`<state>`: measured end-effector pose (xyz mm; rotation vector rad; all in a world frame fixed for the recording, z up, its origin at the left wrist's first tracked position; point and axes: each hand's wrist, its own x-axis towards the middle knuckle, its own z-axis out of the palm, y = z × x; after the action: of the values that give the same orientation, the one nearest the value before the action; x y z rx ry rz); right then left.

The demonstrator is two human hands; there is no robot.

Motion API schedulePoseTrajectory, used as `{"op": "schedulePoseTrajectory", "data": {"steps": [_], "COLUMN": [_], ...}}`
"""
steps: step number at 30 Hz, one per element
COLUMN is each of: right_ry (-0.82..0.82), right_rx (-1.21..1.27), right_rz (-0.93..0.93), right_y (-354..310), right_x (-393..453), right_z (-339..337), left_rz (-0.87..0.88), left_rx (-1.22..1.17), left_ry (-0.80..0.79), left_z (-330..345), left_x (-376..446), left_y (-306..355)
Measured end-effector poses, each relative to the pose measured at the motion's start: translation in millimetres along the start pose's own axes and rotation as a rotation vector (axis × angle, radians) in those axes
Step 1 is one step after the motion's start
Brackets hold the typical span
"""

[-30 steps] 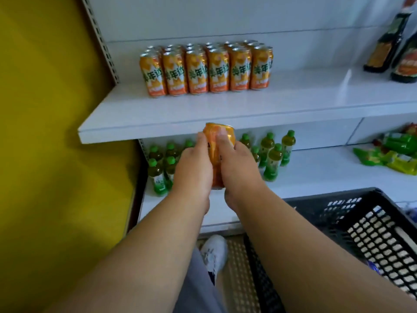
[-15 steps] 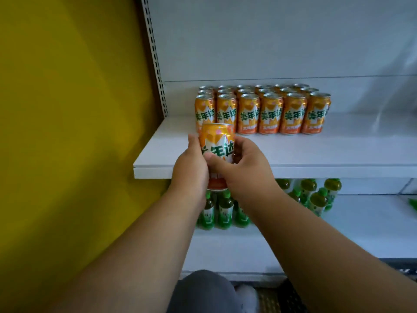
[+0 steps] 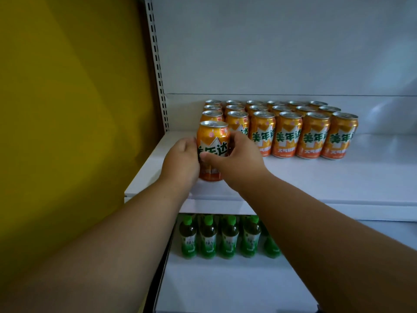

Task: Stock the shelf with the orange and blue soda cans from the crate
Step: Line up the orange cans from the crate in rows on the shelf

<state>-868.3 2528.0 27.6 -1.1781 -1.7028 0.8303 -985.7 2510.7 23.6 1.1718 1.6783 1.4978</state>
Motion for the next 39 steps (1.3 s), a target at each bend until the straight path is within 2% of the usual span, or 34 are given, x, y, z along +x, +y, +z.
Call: {"op": "schedulePoseTrajectory", "data": {"steps": [10, 17, 39], "right_ry": [0.092, 0.102, 0.151], "right_rx": [-0.088, -0.023, -0.118], "right_rz": [-0.040, -0.028, -0.038], "right_y": [26, 36, 36], "right_x": [39, 42, 38], "right_z": [17, 21, 24], "left_rz": [0.058, 0.122, 0.161], "left_rx": [0.040, 0.070, 0.145], "left_ry": [-0.195, -0.090, -0.111], "left_z": [5, 7, 9], "left_x": [39, 47, 47], "left_y": [-31, -41, -39]}}
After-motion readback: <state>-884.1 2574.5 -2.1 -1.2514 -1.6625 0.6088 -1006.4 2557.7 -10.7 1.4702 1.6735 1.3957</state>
